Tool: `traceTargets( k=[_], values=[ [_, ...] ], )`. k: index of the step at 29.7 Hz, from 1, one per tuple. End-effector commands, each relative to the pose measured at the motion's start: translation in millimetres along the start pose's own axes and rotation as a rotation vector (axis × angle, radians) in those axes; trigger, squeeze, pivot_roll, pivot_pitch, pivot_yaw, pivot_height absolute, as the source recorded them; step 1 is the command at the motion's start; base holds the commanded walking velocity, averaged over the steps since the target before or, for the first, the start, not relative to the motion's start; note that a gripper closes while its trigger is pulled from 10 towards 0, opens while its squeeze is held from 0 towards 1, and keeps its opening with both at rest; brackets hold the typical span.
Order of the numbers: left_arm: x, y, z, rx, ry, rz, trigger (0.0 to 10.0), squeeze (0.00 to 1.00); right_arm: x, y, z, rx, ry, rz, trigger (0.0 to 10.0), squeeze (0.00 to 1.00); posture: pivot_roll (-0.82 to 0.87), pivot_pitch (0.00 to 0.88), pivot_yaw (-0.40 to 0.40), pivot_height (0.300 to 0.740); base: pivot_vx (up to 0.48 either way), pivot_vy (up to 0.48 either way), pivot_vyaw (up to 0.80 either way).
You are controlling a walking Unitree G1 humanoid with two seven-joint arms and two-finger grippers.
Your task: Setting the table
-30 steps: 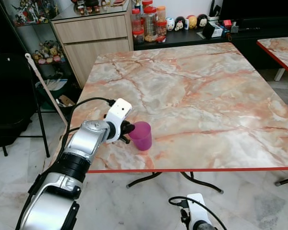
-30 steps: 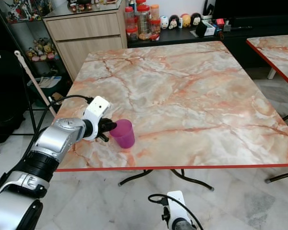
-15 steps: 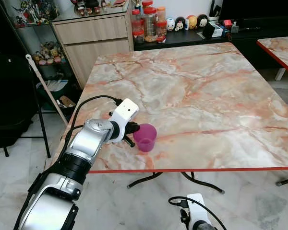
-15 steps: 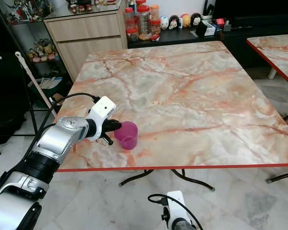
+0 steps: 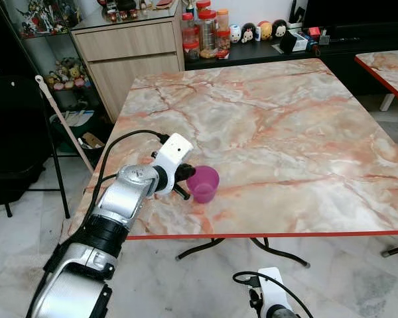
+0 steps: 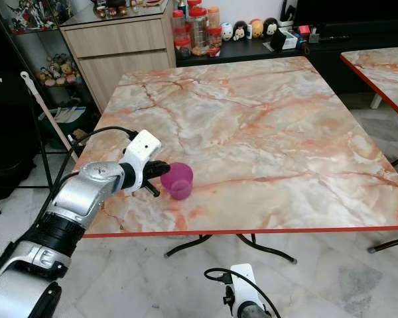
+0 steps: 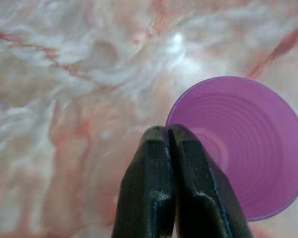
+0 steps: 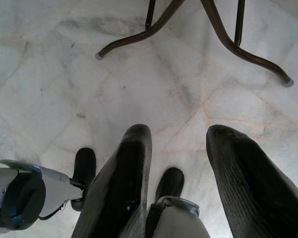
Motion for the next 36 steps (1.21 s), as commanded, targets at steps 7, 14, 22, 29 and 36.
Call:
traceTargets(
  k=[7, 14, 22, 29, 36],
  values=[
    [55.3, 38.1, -25.1, -0.36, 0.306, -0.32, 0.0, 0.0, 0.4, -1.3, 0.0, 0.007, -0.002, -0.001, 10.0, 0.0, 0.06, 0.0, 0.089, 0.74, 0.0, 0.0, 0.0],
    [75.5, 29.8, -51.1, -0.504, 0.58, -0.358, 10.0, 0.0, -4.0, 4.1, 0.0, -0.021, -0.009, 0.017, 10.0, 0.0, 0.06, 0.0, 0.068, 0.74, 0.0, 0.0, 0.0],
    [74.9, 0.4, -67.6, -0.488, 0.819, -0.244, 10.0, 0.0, -7.5, 12.8, 0.0, -0.063, -0.01, 0.036, 10.0, 0.0, 0.05, 0.0, 0.057, 0.74, 0.0, 0.0, 0.0],
    [83.1, -12.2, -76.4, -0.478, 0.912, -0.267, 10.0, 0.0, -8.6, 14.1, 0.0, -0.066, -0.008, 0.037, 10.0, 0.0, 0.06, 0.0, 0.047, 0.74, 0.0, 0.0, 0.0],
    [82.5, -21.7, -72.9, -0.444, 0.909, -0.271, 10.0, 0.0, -7.0, 15.2, 0.3, -0.069, -0.005, 0.037, 10.0, 0.0, 0.05, 0.0, 0.055, 0.74, 0.0, 0.0, 0.0]
  ],
)
Point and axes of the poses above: a point about 5 cm out from each wrist's last joint towards the gripper, its own z axis pointing out of the wrist towards the gripper, its own y axis along the axis of the wrist's last joint, x = y × z, the point moved 5 cm from there along z, pointing out of the wrist towards the gripper, and after that the axes turned 11 degrees about z, right-handed, at the moved point
